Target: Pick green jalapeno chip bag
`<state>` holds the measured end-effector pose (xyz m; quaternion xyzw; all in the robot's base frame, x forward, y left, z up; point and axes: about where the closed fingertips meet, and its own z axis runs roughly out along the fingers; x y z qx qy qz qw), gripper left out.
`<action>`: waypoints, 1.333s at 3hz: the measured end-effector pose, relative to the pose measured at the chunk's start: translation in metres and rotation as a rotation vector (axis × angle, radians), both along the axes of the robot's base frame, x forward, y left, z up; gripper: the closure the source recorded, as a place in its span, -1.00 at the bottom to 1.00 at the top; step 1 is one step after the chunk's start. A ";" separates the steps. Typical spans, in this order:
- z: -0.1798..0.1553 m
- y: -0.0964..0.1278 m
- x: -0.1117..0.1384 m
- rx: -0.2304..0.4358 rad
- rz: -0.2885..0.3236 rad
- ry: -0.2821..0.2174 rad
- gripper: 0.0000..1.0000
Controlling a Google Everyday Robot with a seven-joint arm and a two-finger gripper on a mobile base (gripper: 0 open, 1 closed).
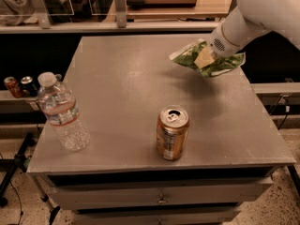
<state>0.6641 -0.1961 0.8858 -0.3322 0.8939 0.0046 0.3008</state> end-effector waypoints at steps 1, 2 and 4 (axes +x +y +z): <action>0.027 -0.001 -0.005 -0.005 0.047 -0.038 1.00; 0.049 0.000 -0.010 0.000 0.107 -0.059 1.00; 0.065 0.002 -0.014 0.011 0.179 -0.064 1.00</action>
Offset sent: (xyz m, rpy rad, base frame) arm -0.0168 -0.0024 0.0790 0.0053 -0.0916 0.1765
